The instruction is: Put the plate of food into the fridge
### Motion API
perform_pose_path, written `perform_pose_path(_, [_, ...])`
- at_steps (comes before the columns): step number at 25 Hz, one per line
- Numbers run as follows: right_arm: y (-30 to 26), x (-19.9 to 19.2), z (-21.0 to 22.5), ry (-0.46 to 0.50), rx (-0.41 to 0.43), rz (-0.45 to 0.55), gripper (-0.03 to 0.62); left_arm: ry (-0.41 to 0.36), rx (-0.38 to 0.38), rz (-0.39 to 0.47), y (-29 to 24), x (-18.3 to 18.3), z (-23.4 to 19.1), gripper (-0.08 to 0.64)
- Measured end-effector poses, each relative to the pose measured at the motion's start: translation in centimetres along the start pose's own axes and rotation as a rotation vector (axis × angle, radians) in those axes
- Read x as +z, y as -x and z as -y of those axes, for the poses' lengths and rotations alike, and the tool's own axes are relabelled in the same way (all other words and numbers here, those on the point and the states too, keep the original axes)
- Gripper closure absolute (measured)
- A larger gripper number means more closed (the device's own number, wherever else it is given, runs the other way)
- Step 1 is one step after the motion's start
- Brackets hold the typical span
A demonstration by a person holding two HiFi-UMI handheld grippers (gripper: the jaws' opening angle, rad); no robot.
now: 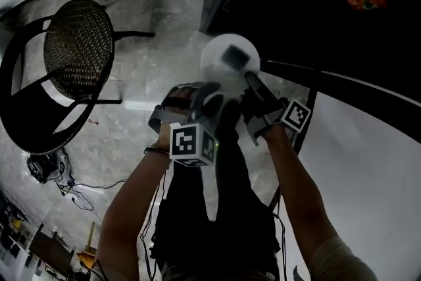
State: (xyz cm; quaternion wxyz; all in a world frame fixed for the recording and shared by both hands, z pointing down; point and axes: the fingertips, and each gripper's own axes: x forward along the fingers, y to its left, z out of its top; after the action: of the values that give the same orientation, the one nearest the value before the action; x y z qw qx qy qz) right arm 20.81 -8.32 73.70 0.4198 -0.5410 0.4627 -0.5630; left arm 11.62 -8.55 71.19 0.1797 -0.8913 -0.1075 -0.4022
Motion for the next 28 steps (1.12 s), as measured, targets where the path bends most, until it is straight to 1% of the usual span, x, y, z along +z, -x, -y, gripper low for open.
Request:
perform_pose_path(5, [-0.5, 0.7, 1.7, -0.006, -0.014, 0.011, 0.558, 0.005, -0.012, -0.013, -1.2, -0.9, 0.2, 0.431])
perform_pose_path(10, [-0.6, 1.8, 4.0, -0.011, -0.048, 0.03, 0.558, -0.015, -0.026, -0.022, -2.6, -1.4, 0.3, 0.431])
perform_pose_path(16, [-1.2, 3.0, 6.3, -0.017, -0.072, 0.057, 0.558, -0.005, -0.044, -0.031, -4.2, -2.4, 0.7, 0.431])
perform_pose_path(20, [-1.8, 3.8, 7.9, -0.008, -0.087, 0.052, 0.558, 0.001, -0.058, -0.034, -5.5, -2.9, 1.5, 0.431])
perform_pose_path(25, [-2.7, 4.6, 9.9, -0.006, -0.101, 0.047, 0.558, 0.017, -0.04, -0.047, -7.2, -4.2, 1.4, 0.431])
perform_pose_path(28, [-2.9, 4.9, 10.7, -0.008, -0.101, 0.048, 0.558, -0.004, -0.008, -0.063, -8.5, -4.8, 0.6, 0.431])
